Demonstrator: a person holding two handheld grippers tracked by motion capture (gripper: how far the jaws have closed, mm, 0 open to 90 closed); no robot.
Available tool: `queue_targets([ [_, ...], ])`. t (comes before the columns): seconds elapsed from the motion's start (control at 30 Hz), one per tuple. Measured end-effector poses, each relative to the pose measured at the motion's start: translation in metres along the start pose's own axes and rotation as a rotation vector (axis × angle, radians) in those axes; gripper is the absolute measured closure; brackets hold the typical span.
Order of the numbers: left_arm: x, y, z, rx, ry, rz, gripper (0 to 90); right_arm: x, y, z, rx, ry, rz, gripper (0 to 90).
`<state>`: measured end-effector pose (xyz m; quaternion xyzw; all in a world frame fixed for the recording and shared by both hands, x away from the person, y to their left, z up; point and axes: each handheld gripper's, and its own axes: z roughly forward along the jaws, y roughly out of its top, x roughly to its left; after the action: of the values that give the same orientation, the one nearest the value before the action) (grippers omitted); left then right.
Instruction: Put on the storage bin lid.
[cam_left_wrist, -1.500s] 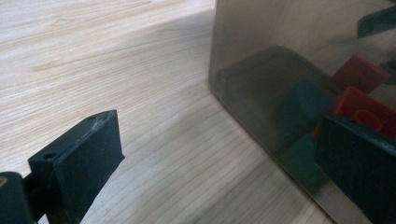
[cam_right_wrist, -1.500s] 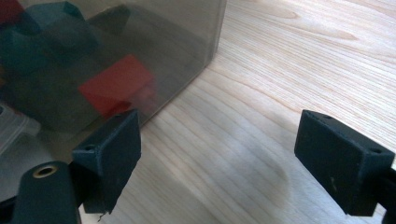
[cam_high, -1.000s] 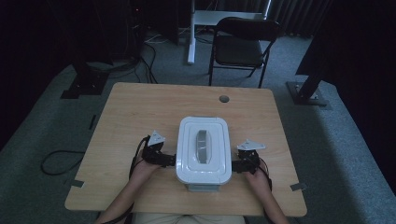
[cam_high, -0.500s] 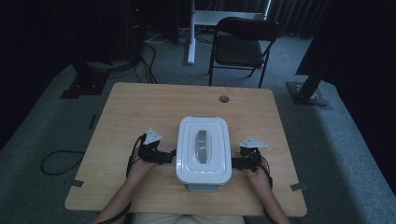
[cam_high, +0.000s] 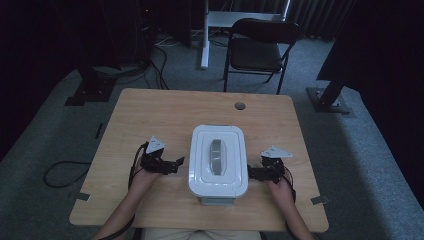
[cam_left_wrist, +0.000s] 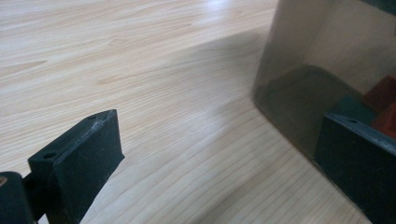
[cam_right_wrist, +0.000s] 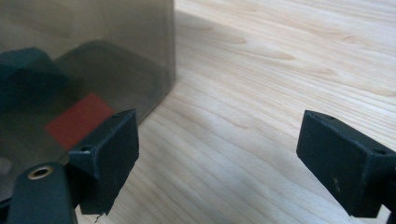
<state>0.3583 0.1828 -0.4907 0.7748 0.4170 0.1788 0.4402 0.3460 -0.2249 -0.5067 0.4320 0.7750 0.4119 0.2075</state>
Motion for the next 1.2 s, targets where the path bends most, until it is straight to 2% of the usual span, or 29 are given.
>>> queue_targets([
  [0.1, 0.002, -0.001, -0.001, -0.002, 0.004, -0.004, 2.0, -0.003, -0.001, -0.002, -0.009, -0.006, 0.010, 12.7],
  [0.37, 0.019, -0.009, -0.016, -0.010, 0.048, -0.036, 2.0, -0.012, -0.006, -0.009, -0.011, -0.044, 0.026, 12.7],
  [0.7, 0.030, -0.013, -0.029, -0.015, 0.087, -0.047, 2.0, -0.022, -0.013, -0.020, -0.020, -0.076, 0.059, 12.7],
  [0.73, 0.035, -0.016, -0.035, -0.017, 0.106, -0.054, 2.0, -0.026, -0.017, -0.024, -0.020, -0.088, 0.068, 12.7],
  [0.77, 0.035, -0.016, -0.035, -0.017, 0.106, -0.054, 2.0, -0.028, -0.019, -0.025, -0.021, -0.095, 0.070, 12.7],
  [0.83, 0.040, -0.020, -0.040, -0.018, 0.131, -0.058, 2.0, -0.031, -0.022, -0.028, -0.017, -0.108, 0.079, 12.7],
  [1.07, 0.052, -0.029, -0.049, -0.010, 0.163, -0.092, 2.0, -0.041, -0.029, -0.036, -0.013, -0.152, 0.093, 12.6],
  [1.2, 0.059, -0.035, -0.058, 0.002, 0.207, -0.112, 2.0, -0.049, -0.033, -0.045, -0.029, -0.180, 0.130, 12.5],
])
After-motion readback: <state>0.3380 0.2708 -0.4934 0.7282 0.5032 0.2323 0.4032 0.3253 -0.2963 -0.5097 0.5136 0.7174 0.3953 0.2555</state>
